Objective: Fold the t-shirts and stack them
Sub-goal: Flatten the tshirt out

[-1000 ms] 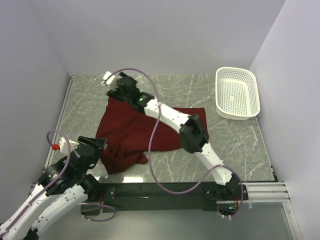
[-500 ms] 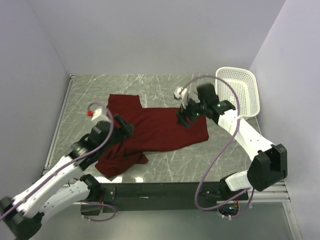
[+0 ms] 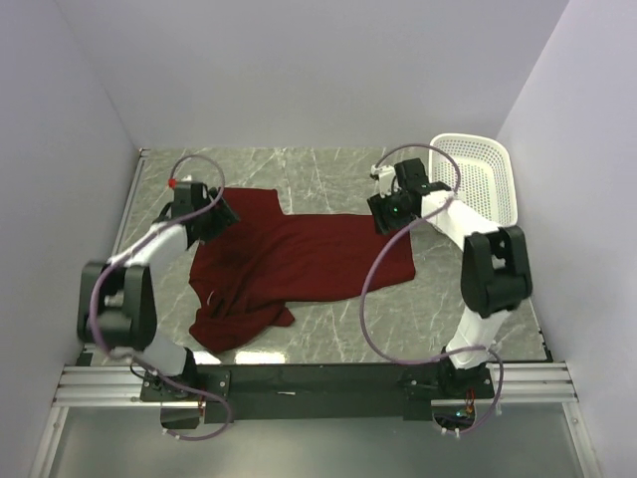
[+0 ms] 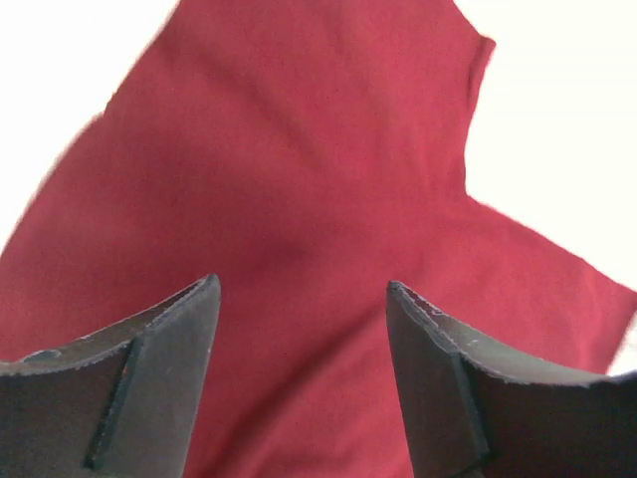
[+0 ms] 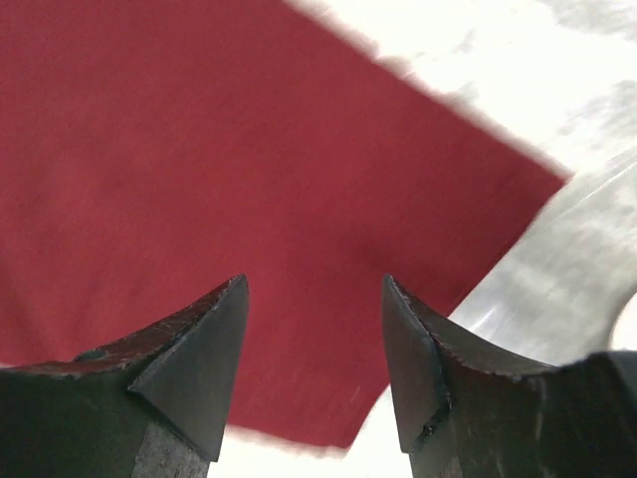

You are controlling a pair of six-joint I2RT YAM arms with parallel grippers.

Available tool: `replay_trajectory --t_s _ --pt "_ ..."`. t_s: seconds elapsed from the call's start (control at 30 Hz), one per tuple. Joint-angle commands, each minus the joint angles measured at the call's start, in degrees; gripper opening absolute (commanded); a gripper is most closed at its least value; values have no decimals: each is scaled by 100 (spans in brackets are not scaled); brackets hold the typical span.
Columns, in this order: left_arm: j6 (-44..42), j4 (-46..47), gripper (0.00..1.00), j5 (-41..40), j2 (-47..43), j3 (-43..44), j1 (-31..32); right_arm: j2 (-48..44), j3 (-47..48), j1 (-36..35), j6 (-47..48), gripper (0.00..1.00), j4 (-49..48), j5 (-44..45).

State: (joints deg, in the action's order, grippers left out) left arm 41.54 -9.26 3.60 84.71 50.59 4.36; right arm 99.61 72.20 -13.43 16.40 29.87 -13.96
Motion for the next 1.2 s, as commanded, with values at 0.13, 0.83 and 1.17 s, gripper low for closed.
replay_trajectory --t_s 0.13,0.83,1.17 --pt "-989 -146 68 -165 1688 2024 -128 954 1111 192 -638 63 -7 710" --pt "-1605 -982 44 -44 3518 3458 -225 2035 1999 350 -753 52 862 526" --pt "-1623 -807 8 273 3299 3344 -304 2458 2360 394 -718 2 1206 24"
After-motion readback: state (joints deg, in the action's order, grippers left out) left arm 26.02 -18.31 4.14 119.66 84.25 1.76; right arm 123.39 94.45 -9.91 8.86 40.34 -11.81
